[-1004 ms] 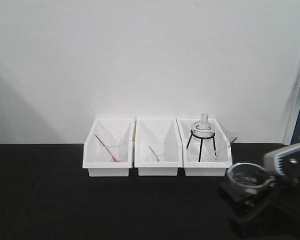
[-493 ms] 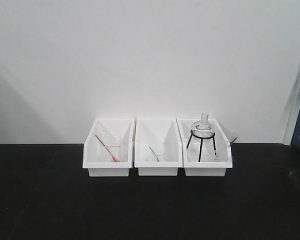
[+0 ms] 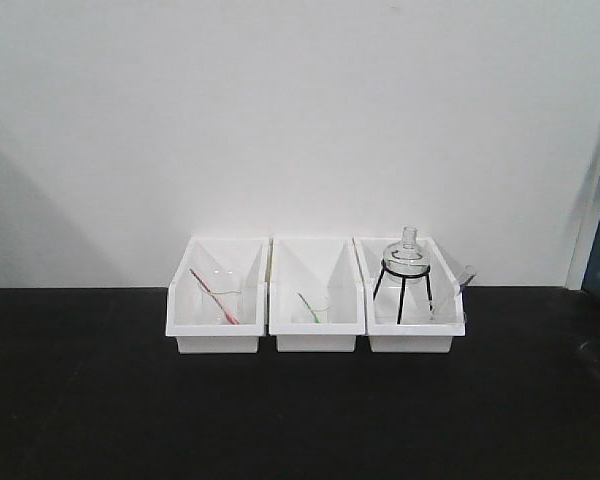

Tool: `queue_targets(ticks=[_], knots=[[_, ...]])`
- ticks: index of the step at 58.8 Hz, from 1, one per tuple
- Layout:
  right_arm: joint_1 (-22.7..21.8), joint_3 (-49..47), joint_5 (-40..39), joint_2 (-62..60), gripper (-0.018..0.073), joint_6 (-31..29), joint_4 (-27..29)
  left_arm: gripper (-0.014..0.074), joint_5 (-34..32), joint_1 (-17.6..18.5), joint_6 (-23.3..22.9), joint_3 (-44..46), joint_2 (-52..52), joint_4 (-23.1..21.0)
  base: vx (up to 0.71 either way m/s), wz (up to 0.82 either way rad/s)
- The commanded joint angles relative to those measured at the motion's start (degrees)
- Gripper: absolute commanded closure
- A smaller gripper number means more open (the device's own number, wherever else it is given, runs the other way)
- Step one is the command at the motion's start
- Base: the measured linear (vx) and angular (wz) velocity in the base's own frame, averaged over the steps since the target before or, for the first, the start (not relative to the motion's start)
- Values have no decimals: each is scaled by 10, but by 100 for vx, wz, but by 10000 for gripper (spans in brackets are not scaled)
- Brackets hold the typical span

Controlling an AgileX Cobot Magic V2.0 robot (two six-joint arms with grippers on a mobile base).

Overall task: Pick beaker and place in left cabinet
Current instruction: 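Hold the beaker in the right gripper and back away from the bench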

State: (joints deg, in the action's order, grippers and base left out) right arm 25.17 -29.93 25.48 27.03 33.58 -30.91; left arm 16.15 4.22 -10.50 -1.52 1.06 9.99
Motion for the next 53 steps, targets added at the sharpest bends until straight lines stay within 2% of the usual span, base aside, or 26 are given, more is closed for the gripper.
queue_targets(ticks=[1,53], knots=[[0,-16,-37,2,564,0,-12,593,-47,0,-2,7,5,0,0,0],[0,-16,-37,2,564,0,-12,593,-47,0,-2,7,5,0,-3,2]])
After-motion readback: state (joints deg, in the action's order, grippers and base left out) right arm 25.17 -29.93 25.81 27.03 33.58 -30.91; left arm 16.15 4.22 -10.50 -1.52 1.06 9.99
